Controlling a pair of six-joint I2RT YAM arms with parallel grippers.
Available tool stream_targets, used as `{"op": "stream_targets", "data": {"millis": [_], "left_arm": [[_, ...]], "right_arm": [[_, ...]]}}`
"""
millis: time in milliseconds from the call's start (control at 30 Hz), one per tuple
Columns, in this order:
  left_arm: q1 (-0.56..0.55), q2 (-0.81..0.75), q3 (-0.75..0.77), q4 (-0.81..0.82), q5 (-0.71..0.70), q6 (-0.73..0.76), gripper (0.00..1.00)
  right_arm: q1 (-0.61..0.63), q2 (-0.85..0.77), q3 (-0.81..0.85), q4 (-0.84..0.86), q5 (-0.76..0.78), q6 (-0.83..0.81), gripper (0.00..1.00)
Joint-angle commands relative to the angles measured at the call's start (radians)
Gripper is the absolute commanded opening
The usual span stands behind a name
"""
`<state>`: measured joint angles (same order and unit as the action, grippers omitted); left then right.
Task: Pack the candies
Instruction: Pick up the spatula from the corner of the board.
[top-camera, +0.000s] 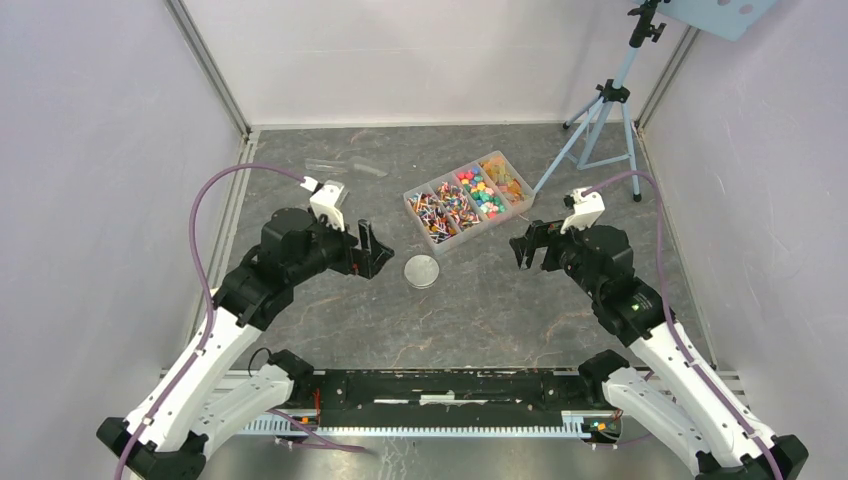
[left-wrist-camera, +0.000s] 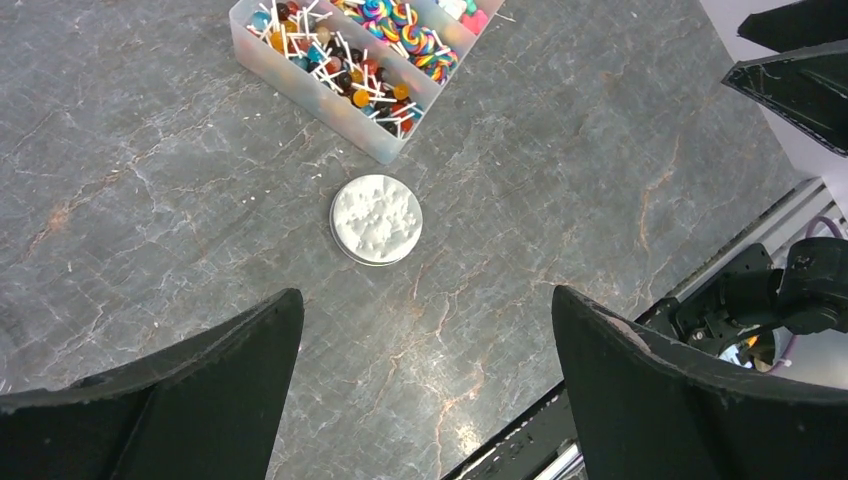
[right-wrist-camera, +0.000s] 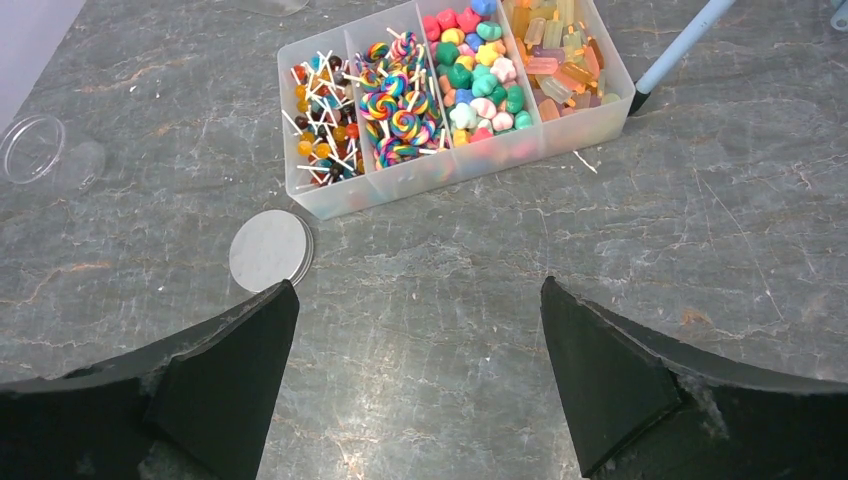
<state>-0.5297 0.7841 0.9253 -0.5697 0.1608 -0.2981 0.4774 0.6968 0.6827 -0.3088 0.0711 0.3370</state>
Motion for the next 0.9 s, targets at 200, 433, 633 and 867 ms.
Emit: {"op": "stream_targets", "data": {"millis": [200,433,633,867], "left_arm": [[0.005,0.078,0.078,-0.013,-0.396,-0.168,1.0],[0.047,0.238,0.189,0.004,-0.776,-0.428,0.96],[0.221,0.51,0.371,-0.129,-0.77,-0.795,0.89],[0.31,0.875,0.62,-0.243,-0.842,-0.989,0.79]], "right_arm": [[-0.001,-0.048,-0.018,0.064,-0.016,0.007,0.98],[0.0,-0.086,-0.05,0.125,-0.069,0.024,0.98],[-0.002,-0.119,-0.055,0.147,-0.132,0.045,0.98],[0.0,-0.166,-0.052,0.177,-0.193,0.044,0.98]]}}
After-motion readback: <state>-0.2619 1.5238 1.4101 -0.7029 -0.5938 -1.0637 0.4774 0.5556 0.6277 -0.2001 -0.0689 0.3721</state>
